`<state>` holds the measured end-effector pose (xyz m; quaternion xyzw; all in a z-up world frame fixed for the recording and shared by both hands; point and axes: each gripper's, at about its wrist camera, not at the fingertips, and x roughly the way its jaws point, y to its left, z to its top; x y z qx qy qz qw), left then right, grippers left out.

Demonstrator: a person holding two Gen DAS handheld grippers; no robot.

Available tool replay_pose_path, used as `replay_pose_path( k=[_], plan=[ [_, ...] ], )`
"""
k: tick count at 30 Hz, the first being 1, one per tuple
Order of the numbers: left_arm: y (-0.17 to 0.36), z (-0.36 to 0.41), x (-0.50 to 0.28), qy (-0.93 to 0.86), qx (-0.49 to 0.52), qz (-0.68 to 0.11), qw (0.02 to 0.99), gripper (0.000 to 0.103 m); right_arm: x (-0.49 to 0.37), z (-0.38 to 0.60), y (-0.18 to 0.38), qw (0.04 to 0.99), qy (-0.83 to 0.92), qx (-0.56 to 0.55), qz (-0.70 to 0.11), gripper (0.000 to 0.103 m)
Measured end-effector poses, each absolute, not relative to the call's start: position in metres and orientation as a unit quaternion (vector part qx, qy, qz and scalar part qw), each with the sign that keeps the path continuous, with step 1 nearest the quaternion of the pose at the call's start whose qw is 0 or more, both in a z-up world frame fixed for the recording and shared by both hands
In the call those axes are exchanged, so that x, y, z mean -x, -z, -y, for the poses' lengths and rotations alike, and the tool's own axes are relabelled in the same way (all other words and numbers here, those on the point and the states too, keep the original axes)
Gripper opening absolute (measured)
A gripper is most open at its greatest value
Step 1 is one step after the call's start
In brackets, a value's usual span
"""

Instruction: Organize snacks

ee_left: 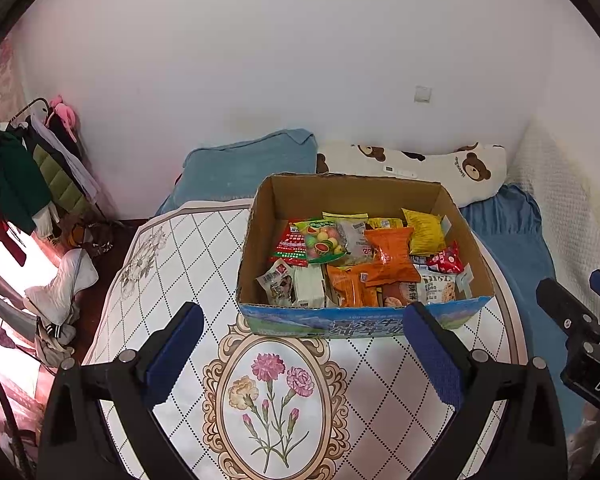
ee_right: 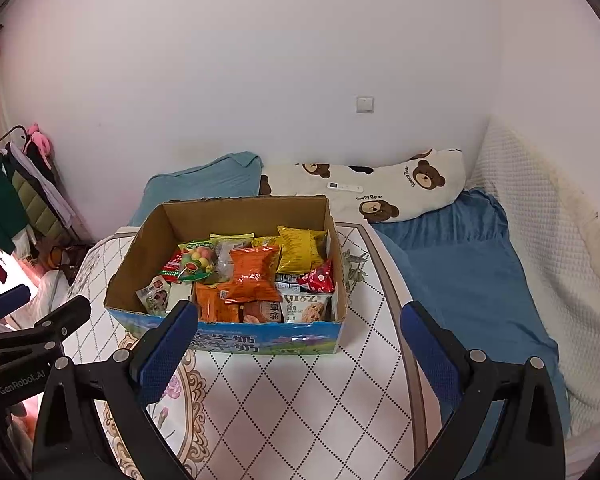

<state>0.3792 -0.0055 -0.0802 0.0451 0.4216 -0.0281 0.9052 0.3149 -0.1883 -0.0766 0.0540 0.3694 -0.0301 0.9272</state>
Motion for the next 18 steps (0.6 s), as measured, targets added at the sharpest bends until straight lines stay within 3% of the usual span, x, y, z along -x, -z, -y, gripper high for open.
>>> replay_pose_path(
  k=[18],
  plan=[
    [0.0774,0.0051,-0.3752,0.039,-0.046,-0.416,0.907,0.102,-0.3128,0.1896,0.0736,0.928,0.024,-0.057,-0.369,0.103]
  ],
)
